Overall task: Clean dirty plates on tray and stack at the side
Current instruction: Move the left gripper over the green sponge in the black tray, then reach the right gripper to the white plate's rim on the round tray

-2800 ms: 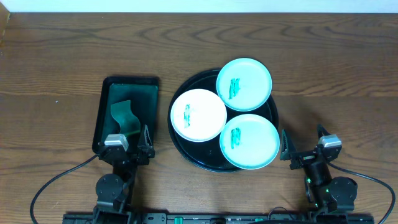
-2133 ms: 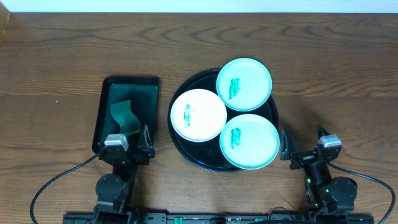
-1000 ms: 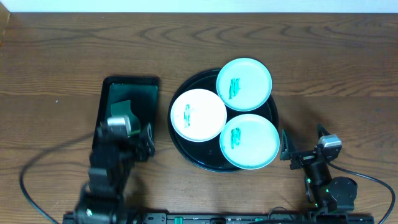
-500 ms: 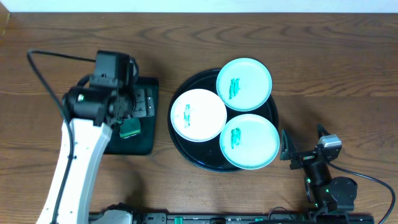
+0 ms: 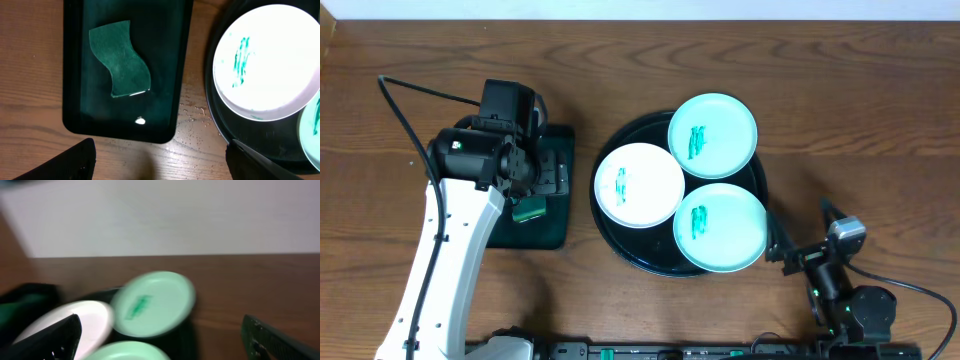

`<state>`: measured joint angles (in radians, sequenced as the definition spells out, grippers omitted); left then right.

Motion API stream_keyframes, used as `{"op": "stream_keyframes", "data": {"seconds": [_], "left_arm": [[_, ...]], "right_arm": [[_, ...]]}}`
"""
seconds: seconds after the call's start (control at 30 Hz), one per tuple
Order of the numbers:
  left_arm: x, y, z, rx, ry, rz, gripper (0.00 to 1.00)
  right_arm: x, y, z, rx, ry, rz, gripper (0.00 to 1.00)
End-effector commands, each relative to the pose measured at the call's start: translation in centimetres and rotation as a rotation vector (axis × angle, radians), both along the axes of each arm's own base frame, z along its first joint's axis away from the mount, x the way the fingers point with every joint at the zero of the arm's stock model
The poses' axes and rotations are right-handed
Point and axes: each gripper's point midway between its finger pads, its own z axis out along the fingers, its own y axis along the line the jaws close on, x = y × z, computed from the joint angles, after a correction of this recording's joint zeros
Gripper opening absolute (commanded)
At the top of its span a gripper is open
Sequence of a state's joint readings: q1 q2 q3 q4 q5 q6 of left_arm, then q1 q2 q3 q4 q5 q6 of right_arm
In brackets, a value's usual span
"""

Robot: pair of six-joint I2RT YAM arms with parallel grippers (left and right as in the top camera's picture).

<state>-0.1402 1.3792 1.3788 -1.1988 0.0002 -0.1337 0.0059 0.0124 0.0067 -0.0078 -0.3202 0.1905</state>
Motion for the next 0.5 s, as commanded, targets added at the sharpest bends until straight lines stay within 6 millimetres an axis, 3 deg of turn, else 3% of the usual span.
{"op": "stream_keyframes", "data": {"seconds": [0.0, 0.2, 0.33, 0.47], "left_arm": [[0.3, 0.2, 0.7, 0.005, -0.021, 0.004, 0.84], [0.5, 0.1, 0.8, 0.003, -0.032, 0.004, 0.84], [0.6, 0.1, 0.9, 0.002, -0.036, 0.007, 0.84], [0.9, 0.1, 1.0, 0.0, -0.05, 0.007, 0.84]], "right_arm": [[-2.7, 5.1, 0.6, 0.106, 0.033, 0.33, 0.99], [-6.1, 8.0, 3.0, 0.234, 0.168, 0.56, 0.99], [-6.5, 8.2, 4.0, 0.215, 0.29, 0.566, 0.99], [-5.5, 8.7, 5.0, 0.149, 0.404, 0.597, 0.99]]}}
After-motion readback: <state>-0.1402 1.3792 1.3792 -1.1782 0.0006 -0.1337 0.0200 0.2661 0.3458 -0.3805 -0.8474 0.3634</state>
